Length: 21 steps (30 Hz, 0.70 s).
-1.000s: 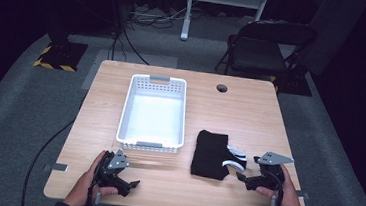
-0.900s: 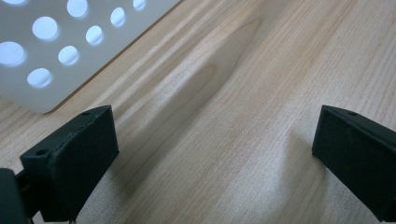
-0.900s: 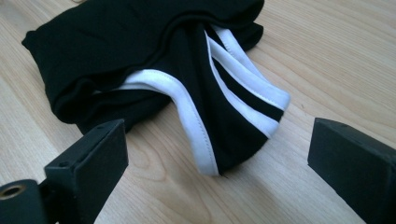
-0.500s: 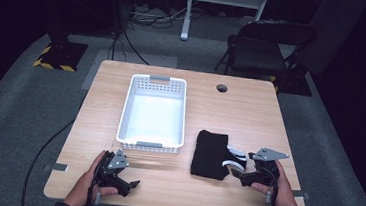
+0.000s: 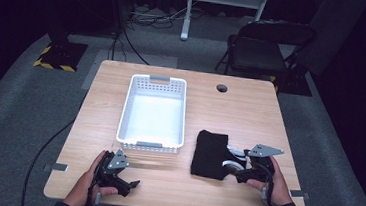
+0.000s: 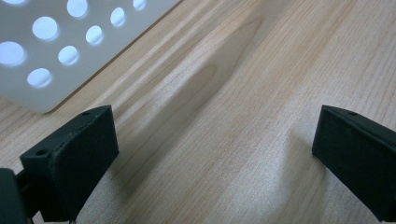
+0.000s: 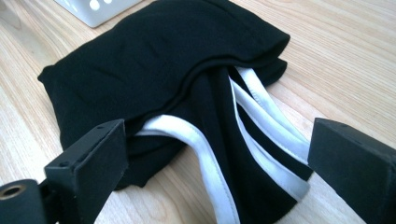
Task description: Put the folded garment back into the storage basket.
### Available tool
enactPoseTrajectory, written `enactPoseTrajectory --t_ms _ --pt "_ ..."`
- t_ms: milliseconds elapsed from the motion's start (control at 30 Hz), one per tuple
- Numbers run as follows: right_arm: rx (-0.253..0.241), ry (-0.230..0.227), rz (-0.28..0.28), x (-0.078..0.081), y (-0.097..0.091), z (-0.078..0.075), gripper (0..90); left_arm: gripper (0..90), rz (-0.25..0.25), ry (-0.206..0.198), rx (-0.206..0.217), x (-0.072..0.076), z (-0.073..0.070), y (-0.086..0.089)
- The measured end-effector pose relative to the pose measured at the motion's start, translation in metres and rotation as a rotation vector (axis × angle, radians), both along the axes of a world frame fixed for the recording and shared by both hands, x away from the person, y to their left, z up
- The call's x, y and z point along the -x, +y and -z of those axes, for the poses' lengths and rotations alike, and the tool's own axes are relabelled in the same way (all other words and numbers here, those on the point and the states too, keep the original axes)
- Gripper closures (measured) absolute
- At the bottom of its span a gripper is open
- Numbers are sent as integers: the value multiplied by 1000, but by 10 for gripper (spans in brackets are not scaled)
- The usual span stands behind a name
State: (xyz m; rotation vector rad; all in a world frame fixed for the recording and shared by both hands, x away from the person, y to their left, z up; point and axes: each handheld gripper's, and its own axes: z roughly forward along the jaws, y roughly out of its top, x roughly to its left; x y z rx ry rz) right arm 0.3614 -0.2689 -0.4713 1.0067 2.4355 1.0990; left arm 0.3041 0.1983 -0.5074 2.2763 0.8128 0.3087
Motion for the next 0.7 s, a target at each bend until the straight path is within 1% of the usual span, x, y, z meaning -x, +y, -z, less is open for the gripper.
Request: enactPoseTrajectory --t_ms 167,500,700 --pt "-5 2 -13 -3 7 -1 55 2 0 0 0 0 0 0" --pt "4 6 -26 -9 19 -1 55 2 0 -1 0 0 0 0" --pt "11 8 -24 -10 21 0 55 2 0 -1 0 0 0 0"
